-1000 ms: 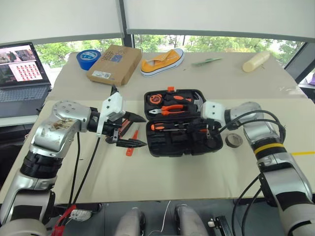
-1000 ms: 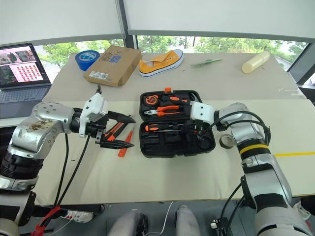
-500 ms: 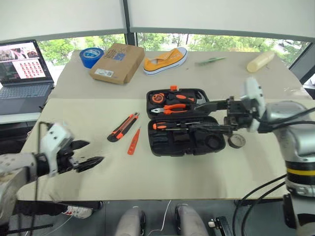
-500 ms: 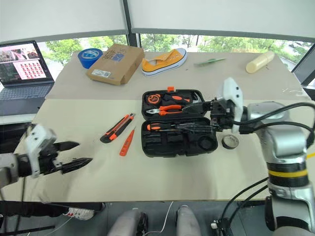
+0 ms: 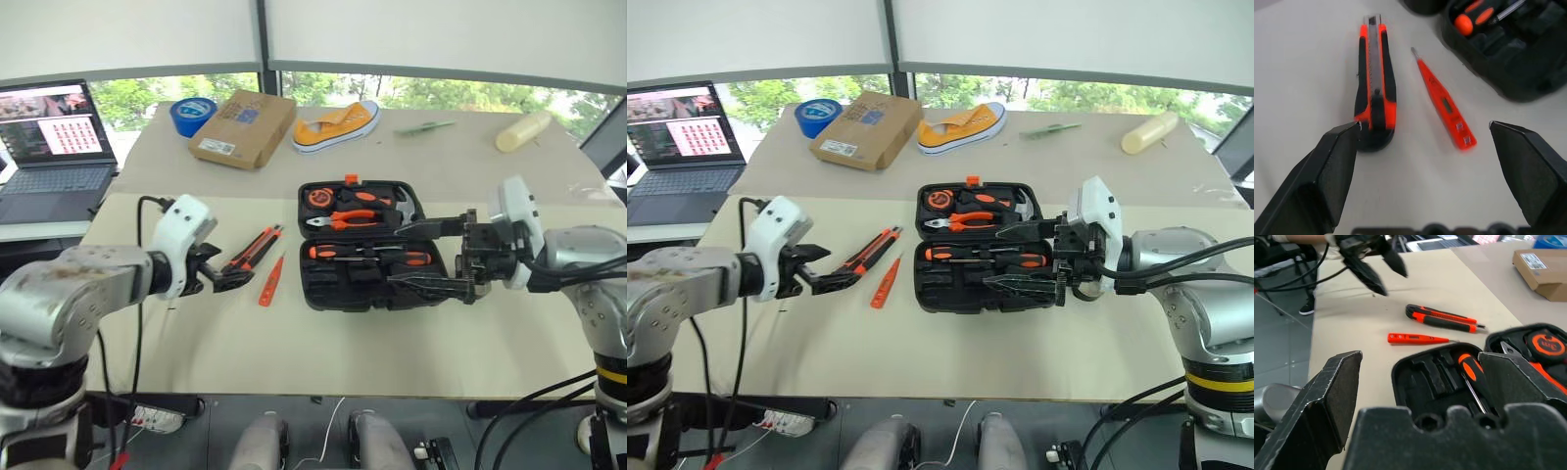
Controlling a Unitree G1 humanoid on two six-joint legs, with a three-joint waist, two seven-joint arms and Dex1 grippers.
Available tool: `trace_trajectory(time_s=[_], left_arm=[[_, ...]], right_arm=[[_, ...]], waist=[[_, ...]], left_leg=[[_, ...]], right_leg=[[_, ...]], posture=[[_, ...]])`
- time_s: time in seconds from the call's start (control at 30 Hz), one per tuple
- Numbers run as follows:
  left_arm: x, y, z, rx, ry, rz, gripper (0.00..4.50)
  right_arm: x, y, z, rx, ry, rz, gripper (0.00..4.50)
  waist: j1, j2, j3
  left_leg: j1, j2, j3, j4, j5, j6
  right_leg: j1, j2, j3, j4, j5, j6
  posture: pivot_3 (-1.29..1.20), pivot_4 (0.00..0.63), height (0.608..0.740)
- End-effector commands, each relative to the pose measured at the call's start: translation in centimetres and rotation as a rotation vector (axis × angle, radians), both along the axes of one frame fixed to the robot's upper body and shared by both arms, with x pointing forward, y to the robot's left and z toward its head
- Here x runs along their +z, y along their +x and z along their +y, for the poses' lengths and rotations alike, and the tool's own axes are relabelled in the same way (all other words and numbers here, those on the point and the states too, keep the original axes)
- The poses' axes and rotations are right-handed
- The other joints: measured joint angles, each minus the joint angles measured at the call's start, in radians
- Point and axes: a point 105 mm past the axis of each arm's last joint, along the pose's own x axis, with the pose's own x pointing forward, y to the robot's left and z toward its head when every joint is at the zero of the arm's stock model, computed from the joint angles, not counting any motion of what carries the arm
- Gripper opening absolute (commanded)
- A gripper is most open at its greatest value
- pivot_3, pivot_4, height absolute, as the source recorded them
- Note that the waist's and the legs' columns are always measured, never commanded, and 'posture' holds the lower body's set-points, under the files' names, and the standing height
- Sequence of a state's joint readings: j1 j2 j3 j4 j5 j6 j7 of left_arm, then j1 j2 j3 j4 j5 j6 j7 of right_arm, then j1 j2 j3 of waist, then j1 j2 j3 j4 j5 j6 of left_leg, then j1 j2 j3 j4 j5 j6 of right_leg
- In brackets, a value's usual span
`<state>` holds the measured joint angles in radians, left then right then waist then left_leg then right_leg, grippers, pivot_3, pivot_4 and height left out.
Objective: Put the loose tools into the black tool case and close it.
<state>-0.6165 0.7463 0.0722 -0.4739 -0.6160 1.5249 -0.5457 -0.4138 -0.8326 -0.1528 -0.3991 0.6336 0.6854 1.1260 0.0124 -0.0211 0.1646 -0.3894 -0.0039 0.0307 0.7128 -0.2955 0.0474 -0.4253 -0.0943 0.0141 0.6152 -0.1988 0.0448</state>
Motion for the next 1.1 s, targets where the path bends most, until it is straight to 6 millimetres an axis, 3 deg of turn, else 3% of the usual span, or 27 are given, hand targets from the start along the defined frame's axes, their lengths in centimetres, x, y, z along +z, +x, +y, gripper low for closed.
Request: trace_trajectory(time_s=[0.03,0.17,0.3,0.43,0.63,0.9,1.1], left_arm=[[-0.9,0.7,-1.0,-0.005,0.062,0.071,4.5],[-2.6,1.1,-2.4,-0.013,0.133,0.139,4.5],[-3.1,2.3,-2.7,0.04,0.155,0.148,4.5],[-4.0,2.1,-4.0,-0.013,0.121,0.227,4.5],[-5.7,2.7,-4.1,-0.011,0.191,0.254,4.5],[-6.1,3.5,-4.8,-0.068,0.237,0.245,1.87],[-6.8,3.7,-4.2,-0.104,0.284,0.247,1.87]], right_arm=[[0.9,-0.6,0.5,-0.015,0.017,-0.078,4.44],[0.5,-0.9,0.5,-0.057,0.036,-0.093,4.44],[0.2,-1.2,0.2,-0.097,0.047,-0.1,4.44],[-0.1,-1.4,0.0,-0.117,0.042,-0.104,4.44],[0.1,-1.4,-0.2,-0.131,0.047,-0.117,4.44],[0.3,-1.2,-0.2,-0.134,0.051,-0.124,4.5],[0.3,-1.2,-0.3,-0.139,0.049,-0.122,4.5]], waist=[[-0.007,0.0,0.0],[-0.017,0.0,0.0],[-0.01,0.0,0.0],[-0.003,0.0,0.0],[0.0,0.0,0.0],[0.006,0.0,0.0],[0.007,0.0,0.0]], left_leg=[[0.0,0.0,0.0,0.0,0.0,0.0],[0.0,0.001,0.0,-0.001,0.0,-0.001],[-0.001,0.001,0.0,-0.001,0.0,0.001],[-0.001,0.001,0.0,-0.001,0.0,0.001],[0.0,0.001,0.0,-0.001,0.0,0.001],[0.001,0.0,0.0,0.0,0.0,0.001],[0.002,-0.001,0.0,0.0,0.0,0.001]], right_leg=[[0.0,0.0,0.0,0.0,0.0,0.0],[-0.002,0.002,0.001,-0.001,0.0,0.0],[-0.002,0.0,0.002,-0.001,0.0,0.0],[-0.001,0.0,0.001,-0.001,0.0,0.0],[0.0,0.001,0.001,-0.001,0.0,0.0],[0.002,0.0,0.001,-0.002,0.0,0.0],[0.002,0.0,0.001,-0.002,0.0,0.0]], posture=[[0.0,0.15,0.735],[0.0,0.15,0.735],[0.0,0.15,0.735],[0.0,0.15,0.735],[0.0,0.15,0.735],[0.0,0.15,0.735],[0.0,0.15,0.735]])
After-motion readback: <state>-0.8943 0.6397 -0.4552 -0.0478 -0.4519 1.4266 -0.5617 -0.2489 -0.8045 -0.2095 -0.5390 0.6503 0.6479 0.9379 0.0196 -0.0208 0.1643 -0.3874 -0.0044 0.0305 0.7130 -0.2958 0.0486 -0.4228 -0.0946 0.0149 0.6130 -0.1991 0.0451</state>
